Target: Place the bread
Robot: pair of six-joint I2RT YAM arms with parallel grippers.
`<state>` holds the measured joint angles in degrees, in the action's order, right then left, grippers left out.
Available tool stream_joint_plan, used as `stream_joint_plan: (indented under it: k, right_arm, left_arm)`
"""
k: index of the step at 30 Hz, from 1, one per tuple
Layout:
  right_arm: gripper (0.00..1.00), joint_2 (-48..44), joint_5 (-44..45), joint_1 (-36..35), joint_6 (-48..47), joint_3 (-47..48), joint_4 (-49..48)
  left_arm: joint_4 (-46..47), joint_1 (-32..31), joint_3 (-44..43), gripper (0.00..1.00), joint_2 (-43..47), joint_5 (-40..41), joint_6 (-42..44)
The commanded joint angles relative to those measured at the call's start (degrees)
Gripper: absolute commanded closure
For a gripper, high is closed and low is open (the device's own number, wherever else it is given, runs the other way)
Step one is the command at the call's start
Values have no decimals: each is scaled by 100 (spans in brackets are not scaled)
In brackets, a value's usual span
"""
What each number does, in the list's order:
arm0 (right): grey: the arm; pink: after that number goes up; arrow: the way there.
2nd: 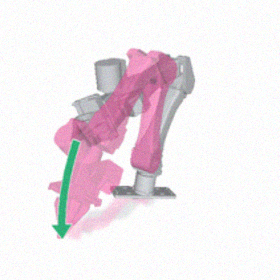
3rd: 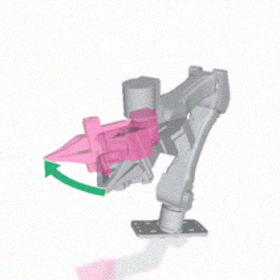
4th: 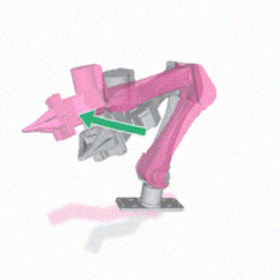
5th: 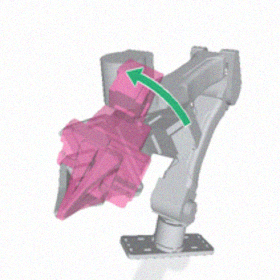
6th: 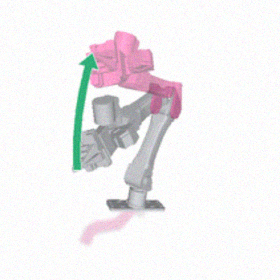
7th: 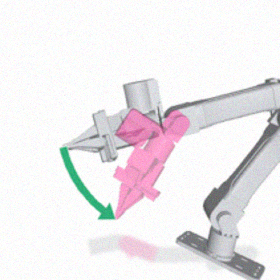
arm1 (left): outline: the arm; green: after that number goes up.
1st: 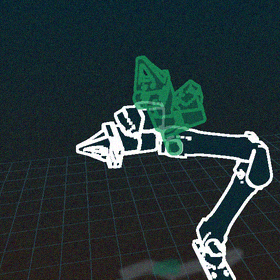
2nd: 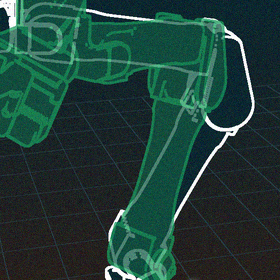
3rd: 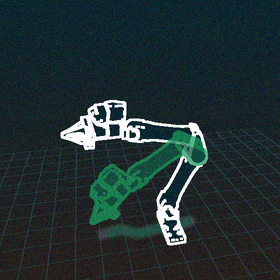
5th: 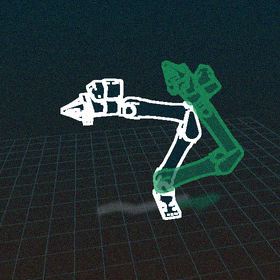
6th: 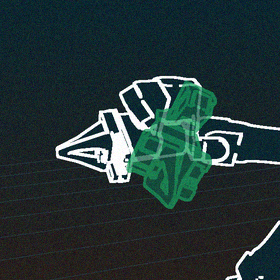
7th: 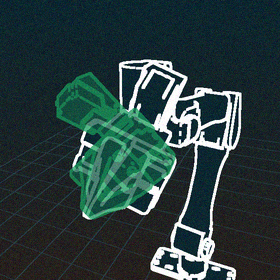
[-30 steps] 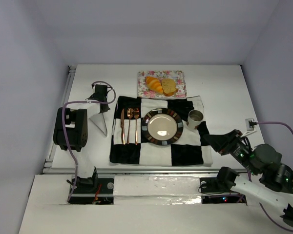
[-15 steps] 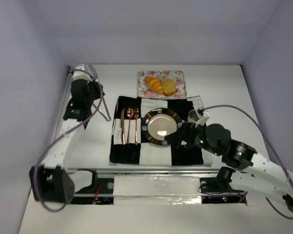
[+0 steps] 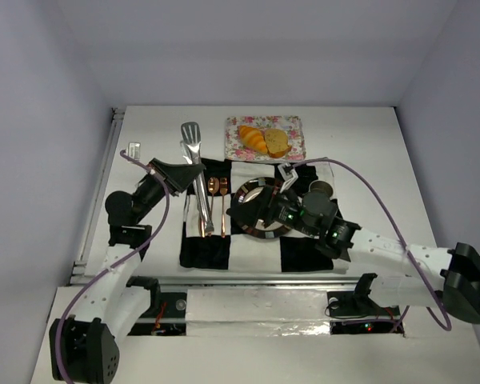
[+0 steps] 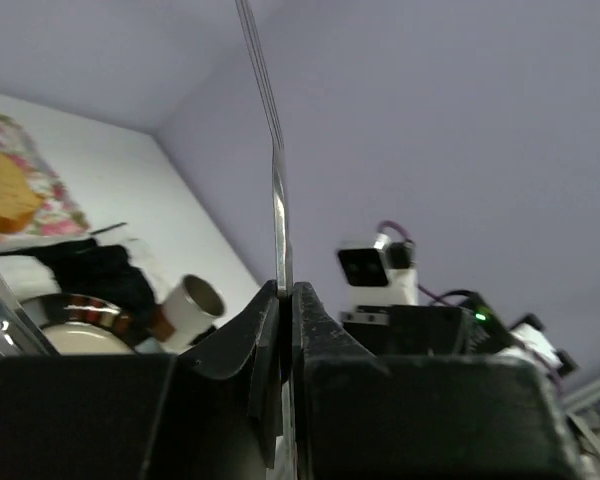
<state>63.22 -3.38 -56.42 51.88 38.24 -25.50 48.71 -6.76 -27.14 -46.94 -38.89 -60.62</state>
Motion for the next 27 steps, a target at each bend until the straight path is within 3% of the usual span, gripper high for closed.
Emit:
stream_joint_plan:
  k: [1, 8, 17, 23, 27]
  right_arm:
    - [0, 286, -330, -79, 51, 386, -1063]
    - [0, 1016, -646, -210, 121, 614, -1326]
    - [0, 1403, -883, -405, 349, 369, -2530]
    - [0, 561, 230, -405, 192, -184, -1688]
    - [0, -116, 224, -405, -54, -343, -1318]
  left_arm:
    - [2062, -88, 94, 100, 123, -488, -1074]
    - [3188, -447, 384, 100, -34, -321, -1611]
    - [2986, -808, 551, 100, 9, -40, -1233]
    - [2618, -809, 358, 100, 176, -4, -1057]
    - [2696, -809, 332, 100, 124, 22, -1092]
